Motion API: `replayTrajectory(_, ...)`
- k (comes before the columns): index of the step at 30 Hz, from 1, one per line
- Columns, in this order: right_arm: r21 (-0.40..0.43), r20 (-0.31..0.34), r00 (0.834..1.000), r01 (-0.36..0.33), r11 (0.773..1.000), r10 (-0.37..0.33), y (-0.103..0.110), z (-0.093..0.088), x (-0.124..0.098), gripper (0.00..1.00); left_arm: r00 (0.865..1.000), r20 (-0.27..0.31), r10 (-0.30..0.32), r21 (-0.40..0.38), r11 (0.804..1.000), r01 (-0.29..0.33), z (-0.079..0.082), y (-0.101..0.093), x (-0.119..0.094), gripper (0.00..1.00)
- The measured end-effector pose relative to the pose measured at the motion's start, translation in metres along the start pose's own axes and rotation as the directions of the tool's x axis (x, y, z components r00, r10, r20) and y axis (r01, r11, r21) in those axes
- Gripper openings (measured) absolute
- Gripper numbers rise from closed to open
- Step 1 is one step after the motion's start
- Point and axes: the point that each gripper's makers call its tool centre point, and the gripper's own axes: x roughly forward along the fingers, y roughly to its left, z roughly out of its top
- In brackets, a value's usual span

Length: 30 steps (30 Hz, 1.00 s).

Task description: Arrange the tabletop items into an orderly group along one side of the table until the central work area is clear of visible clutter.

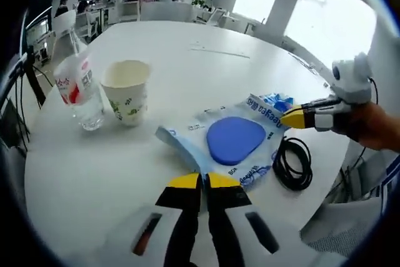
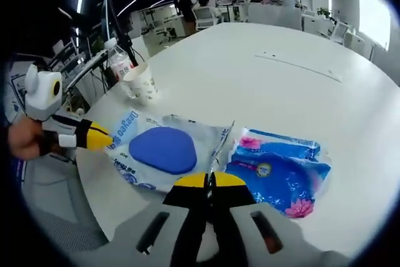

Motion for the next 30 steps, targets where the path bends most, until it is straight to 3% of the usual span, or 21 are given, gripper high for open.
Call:
replayTrajectory(11, 0.009, 0.004, 1.000, 0.002, 1.000, -0.002, -0.003, -0.001, -0.004, 0.00, 1.000, 0.012, -0.003, 0.032, 0.999, 0.003, 0.020, 0.005, 0.010, 0.00)
replayTrajectory(18, 0.035, 0.020, 1.000, 0.006, 0.999, -0.006, -0.003, 0.004, -0.004, 0.00, 1.000, 0.023, -0.005, -0.003, 1.000, 0.005, 0.029, 0.011, 0.019, 0.00)
replayTrajectory(26, 0.051, 0.020, 1.000, 0.001, 0.999, -0.003, 0.000, 0.007, 0.009, 0.00, 0.999, 0.035, 0.012, -0.010, 1.000, -0.011, 0.041, 0.026, 0.032, 0.00)
replayTrajectory(30, 0.056, -0.007, 1.000, 0.005, 0.998, -0.005, -0.001, 0.002, 0.020, 0.01, 1.000, 0.021, 0.017, -0.018, 1.000, -0.016, 0.036, 0.031, 0.043, 0.00)
